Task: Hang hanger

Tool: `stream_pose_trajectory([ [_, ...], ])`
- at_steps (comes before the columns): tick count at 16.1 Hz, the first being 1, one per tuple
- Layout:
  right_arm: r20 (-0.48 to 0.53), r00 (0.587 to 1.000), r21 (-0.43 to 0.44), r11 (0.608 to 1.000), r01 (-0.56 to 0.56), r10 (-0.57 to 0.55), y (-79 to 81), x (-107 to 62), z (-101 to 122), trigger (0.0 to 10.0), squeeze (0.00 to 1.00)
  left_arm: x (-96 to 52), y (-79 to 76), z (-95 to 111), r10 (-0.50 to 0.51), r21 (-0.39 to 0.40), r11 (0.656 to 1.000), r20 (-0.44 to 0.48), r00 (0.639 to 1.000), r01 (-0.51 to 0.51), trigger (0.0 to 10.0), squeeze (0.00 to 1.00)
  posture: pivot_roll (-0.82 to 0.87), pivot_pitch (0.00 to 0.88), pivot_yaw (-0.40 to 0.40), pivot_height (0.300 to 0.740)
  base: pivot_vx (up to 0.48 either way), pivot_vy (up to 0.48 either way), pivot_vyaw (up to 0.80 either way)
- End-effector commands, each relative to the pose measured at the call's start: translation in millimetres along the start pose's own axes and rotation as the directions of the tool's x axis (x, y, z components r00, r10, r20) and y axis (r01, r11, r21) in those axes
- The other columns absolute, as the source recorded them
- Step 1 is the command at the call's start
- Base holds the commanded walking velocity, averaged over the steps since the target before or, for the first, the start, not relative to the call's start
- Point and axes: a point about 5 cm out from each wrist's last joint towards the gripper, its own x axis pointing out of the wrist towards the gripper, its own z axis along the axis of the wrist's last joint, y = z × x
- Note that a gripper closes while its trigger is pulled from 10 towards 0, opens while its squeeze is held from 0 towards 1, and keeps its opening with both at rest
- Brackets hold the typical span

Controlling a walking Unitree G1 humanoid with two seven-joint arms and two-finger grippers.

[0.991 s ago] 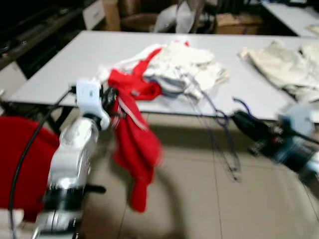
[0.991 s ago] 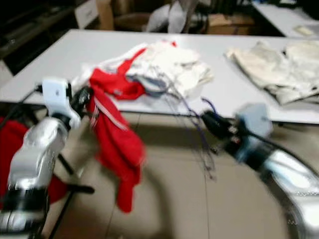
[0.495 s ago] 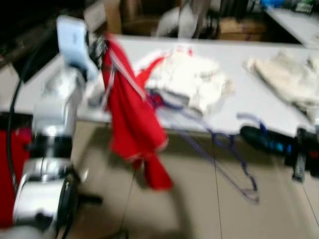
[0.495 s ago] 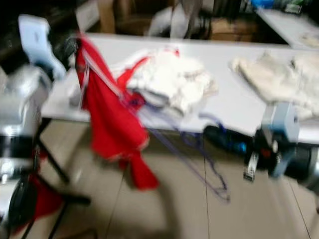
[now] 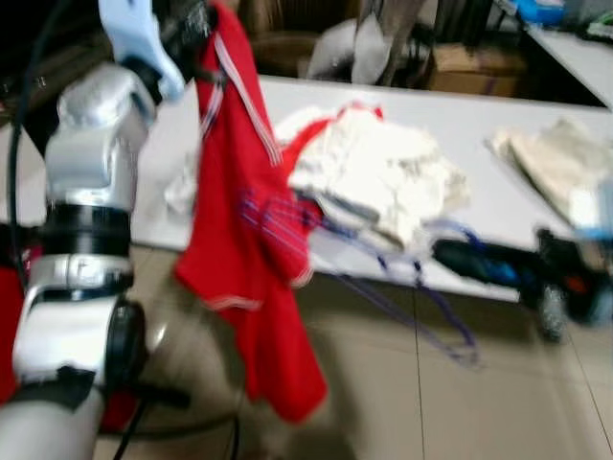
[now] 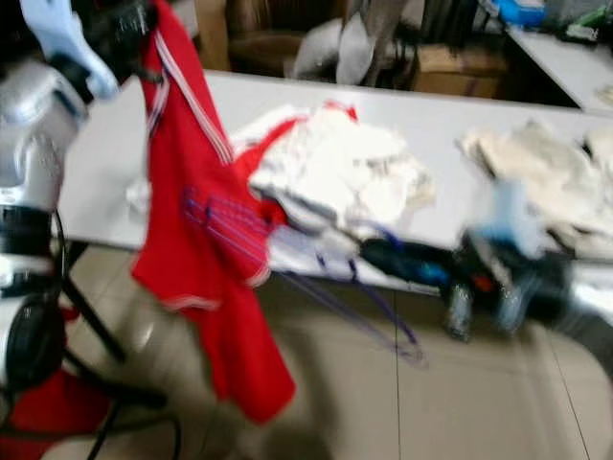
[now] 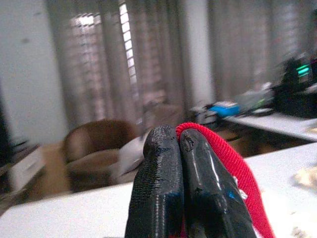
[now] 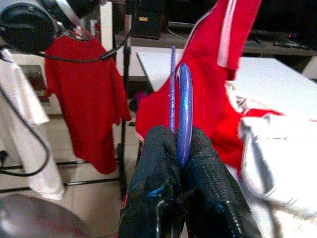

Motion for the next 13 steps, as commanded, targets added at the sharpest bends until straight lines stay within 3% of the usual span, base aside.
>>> stream_pose_trajectory([
  [1, -0.019, 1.000, -0.001, 1.000, 0.010, -0.010, -5.3, 8.5, -7, 10.0, 0.00, 11.0, -24.1, 30, -0.120, 0.018, 0.993, 0.104, 0.987, 0.119, 10.0, 0.00, 0.06, 0.000, 0.037, 0.740, 0.379, 0.000, 0.00],
  [3, -0.011, 0.999, -0.011, 0.999, -0.035, 0.035, -6.6, 21.9, -7, 10.0, 0.00, 11.2, -37.9, 41, -0.181, 0.004, 0.983, 0.144, 0.973, 0.182, 10.0, 0.00, 0.07, 0.001, 0.023, 0.740, 0.382, 0.000, 0.00],
  [7, 0.017, 0.999, -0.042, 0.998, -0.045, 0.046, -14.9, 39.7, -3, 10.0, 0.00, 6.9, -50.7, 49, -0.234, -0.033, 0.969, 0.170, 0.957, 0.243, 10.0, 0.00, 0.08, 0.007, 0.007, 0.740, 0.380, 0.000, 0.00],
  [13, 0.044, 0.999, -0.055, 0.998, -0.009, 0.012, -20.5, 51.7, -1, 10.0, 0.00, 0.5, -53.4, 47, -0.218, -0.085, 0.968, 0.164, 0.962, 0.234, 10.0, 0.00, 0.07, 0.016, 0.007, 0.740, 0.382, 0.000, 0.00],
])
